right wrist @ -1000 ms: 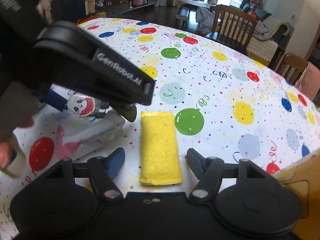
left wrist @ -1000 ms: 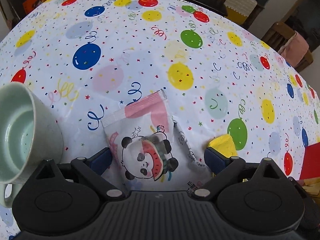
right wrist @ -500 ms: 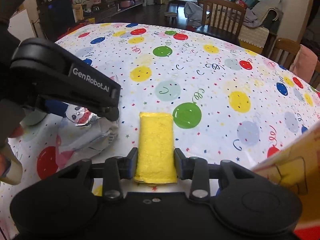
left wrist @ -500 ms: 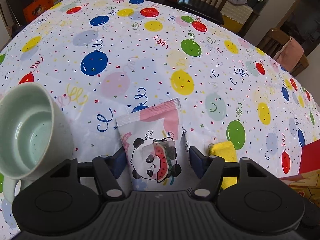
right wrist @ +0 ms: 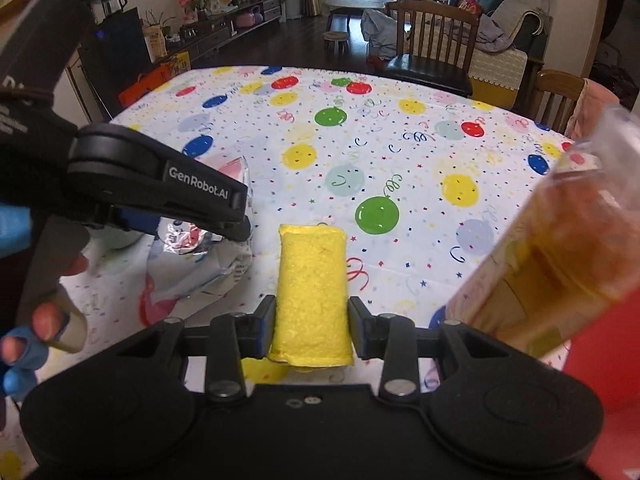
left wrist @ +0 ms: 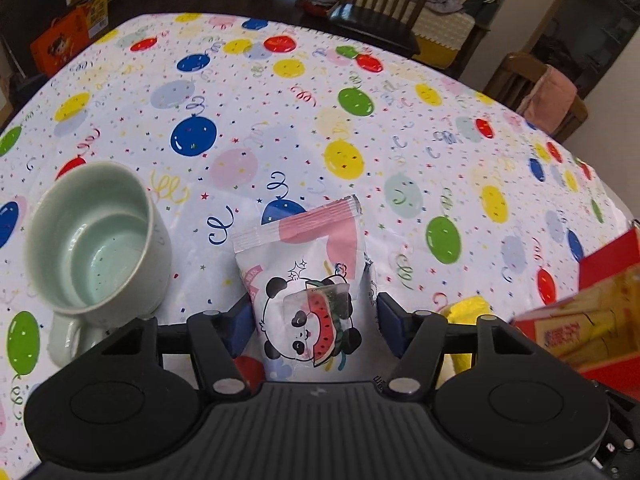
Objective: Organize soft objects
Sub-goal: 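Carry the panda bag and yellow sponge over the red box and lower them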
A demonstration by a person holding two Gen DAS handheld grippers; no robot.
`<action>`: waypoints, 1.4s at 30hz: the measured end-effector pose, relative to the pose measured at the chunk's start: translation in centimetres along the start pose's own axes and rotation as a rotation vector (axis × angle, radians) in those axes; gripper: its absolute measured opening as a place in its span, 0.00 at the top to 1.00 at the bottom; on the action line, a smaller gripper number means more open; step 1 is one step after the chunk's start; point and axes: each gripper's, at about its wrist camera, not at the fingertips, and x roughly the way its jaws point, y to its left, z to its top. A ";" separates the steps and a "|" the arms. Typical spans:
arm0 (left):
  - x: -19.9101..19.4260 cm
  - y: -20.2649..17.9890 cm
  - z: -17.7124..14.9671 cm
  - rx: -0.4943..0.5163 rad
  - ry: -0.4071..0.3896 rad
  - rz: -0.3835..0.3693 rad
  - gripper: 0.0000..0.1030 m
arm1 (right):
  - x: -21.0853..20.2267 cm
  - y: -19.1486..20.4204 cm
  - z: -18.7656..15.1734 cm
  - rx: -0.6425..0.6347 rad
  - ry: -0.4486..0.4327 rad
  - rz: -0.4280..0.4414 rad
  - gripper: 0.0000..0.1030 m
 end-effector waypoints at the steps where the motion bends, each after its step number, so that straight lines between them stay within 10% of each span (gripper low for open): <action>1: -0.5 0.0 -0.2 0.006 -0.006 -0.011 0.39 | -0.7 0.0 -0.1 0.002 -0.007 0.002 0.65; 20: -11.4 -5.0 -4.4 0.278 -0.076 -0.199 0.39 | -16.8 -3.1 -4.4 0.092 -0.223 -0.012 0.65; 42: -13.3 -26.4 -7.1 0.656 -0.143 -0.366 0.39 | -26.1 -19.9 -9.3 0.335 -0.345 -0.244 0.65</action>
